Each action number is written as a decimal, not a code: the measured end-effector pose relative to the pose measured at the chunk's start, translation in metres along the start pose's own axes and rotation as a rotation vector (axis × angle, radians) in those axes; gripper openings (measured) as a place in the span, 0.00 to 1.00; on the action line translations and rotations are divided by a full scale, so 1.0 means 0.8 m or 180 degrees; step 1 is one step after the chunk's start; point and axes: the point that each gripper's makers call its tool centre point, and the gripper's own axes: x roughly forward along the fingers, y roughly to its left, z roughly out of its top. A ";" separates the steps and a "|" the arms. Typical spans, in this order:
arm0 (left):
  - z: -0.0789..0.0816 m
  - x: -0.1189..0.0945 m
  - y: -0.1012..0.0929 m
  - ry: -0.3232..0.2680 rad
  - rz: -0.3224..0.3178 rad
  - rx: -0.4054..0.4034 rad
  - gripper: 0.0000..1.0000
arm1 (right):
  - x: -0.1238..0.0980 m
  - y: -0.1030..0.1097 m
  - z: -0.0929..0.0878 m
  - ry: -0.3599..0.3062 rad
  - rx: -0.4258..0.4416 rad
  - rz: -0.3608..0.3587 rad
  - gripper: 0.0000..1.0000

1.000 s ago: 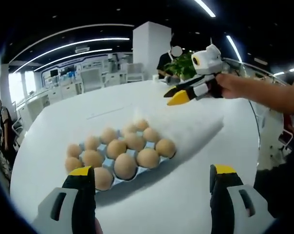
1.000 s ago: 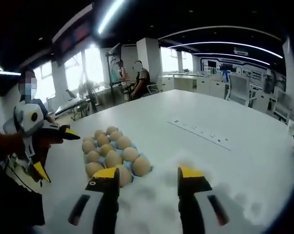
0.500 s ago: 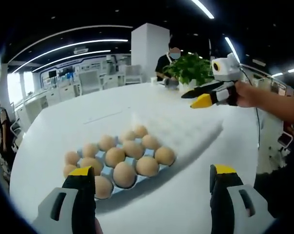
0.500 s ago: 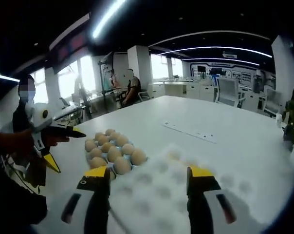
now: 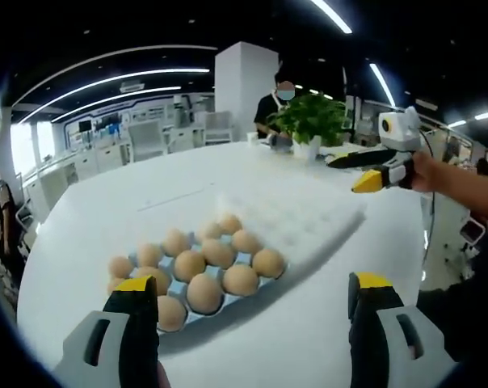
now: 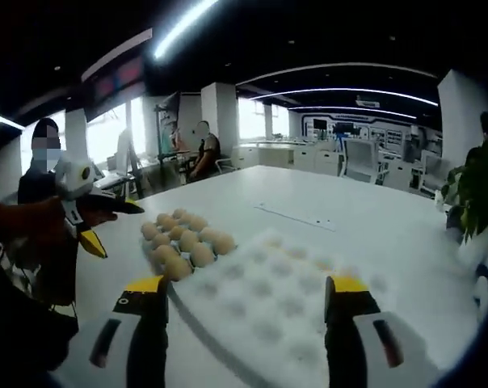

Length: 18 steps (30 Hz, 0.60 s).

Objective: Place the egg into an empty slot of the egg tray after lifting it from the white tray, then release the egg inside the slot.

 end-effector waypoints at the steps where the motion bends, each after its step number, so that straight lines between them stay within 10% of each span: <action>1: 0.001 -0.001 -0.001 -0.0010 -0.0003 -0.0009 1.00 | -0.005 -0.001 -0.003 0.0008 -0.0001 -0.0041 0.84; 18: -0.002 -0.020 -0.009 -0.0070 0.0055 0.0006 1.00 | -0.063 0.015 -0.030 -0.0081 0.0120 -0.0253 0.96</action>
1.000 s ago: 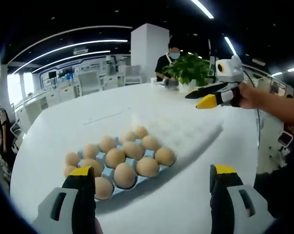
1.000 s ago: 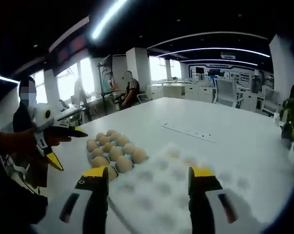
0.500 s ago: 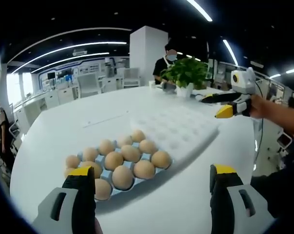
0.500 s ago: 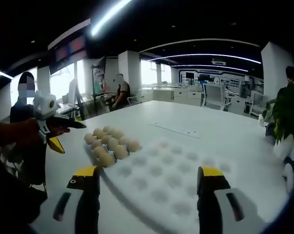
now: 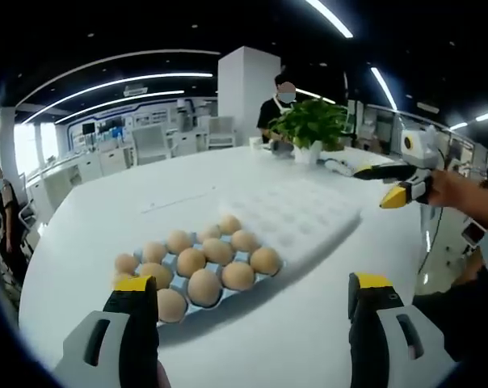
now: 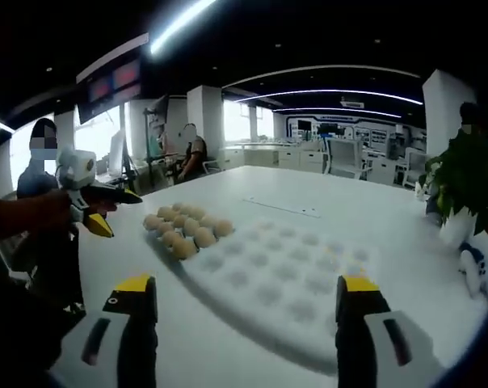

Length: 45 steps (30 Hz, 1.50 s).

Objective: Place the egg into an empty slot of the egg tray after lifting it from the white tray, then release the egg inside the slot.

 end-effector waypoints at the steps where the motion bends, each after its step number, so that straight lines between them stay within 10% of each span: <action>1: -0.001 -0.001 -0.001 -0.0004 0.0011 -0.0014 1.00 | -0.002 -0.001 0.001 -0.0018 0.0009 -0.0014 0.96; 45: -0.032 -0.033 0.003 -0.0164 0.0197 -0.0127 1.00 | -0.045 0.009 -0.034 -0.0179 0.0081 -0.0350 1.00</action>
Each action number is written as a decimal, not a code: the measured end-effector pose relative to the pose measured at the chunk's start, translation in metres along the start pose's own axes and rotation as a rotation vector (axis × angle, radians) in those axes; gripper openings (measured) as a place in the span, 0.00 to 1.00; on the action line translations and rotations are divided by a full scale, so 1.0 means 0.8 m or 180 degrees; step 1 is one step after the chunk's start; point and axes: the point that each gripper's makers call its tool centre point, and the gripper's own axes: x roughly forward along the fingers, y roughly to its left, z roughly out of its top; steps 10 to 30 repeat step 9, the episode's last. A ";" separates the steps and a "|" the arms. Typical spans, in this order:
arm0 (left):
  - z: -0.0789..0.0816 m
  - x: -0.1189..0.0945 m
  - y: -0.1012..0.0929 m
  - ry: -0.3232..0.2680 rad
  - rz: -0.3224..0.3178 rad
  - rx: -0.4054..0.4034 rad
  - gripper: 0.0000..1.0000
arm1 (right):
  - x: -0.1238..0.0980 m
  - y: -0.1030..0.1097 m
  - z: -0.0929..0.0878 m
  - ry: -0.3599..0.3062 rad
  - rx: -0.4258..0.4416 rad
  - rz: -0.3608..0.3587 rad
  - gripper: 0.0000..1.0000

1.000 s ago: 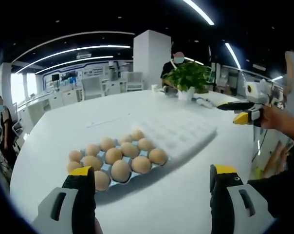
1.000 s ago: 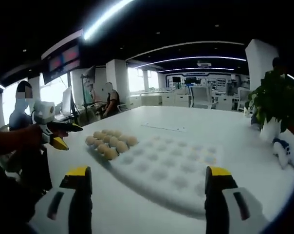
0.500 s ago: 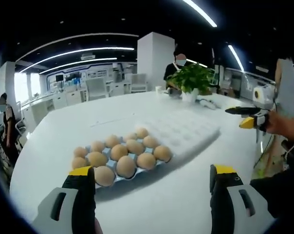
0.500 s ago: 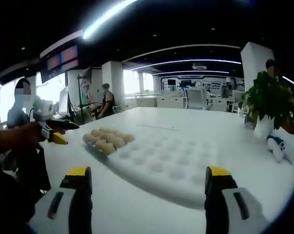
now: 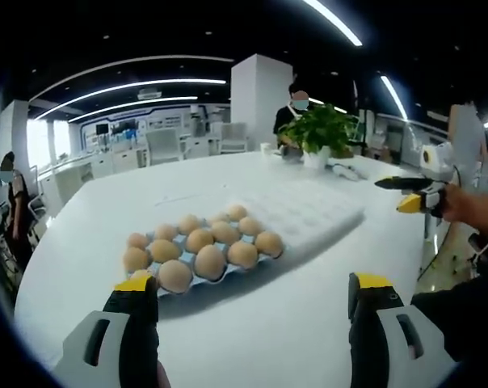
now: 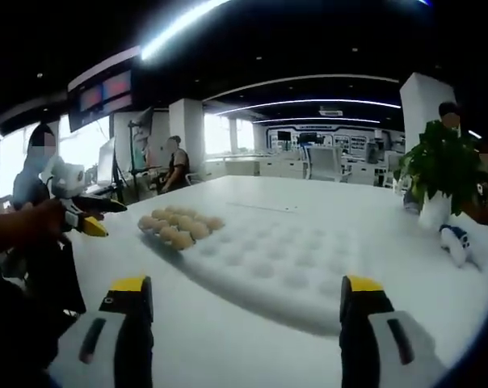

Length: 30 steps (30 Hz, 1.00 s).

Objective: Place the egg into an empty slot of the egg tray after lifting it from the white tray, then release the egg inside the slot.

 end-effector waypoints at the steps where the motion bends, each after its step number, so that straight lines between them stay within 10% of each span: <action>1: 0.000 0.000 0.000 0.0000 0.0006 0.0001 1.00 | -0.002 0.000 -0.002 0.0005 0.0012 -0.0007 1.00; 30: 0.000 -0.005 -0.004 -0.0020 0.0030 -0.0014 1.00 | -0.013 -0.004 -0.006 -0.0034 0.0076 -0.0052 1.00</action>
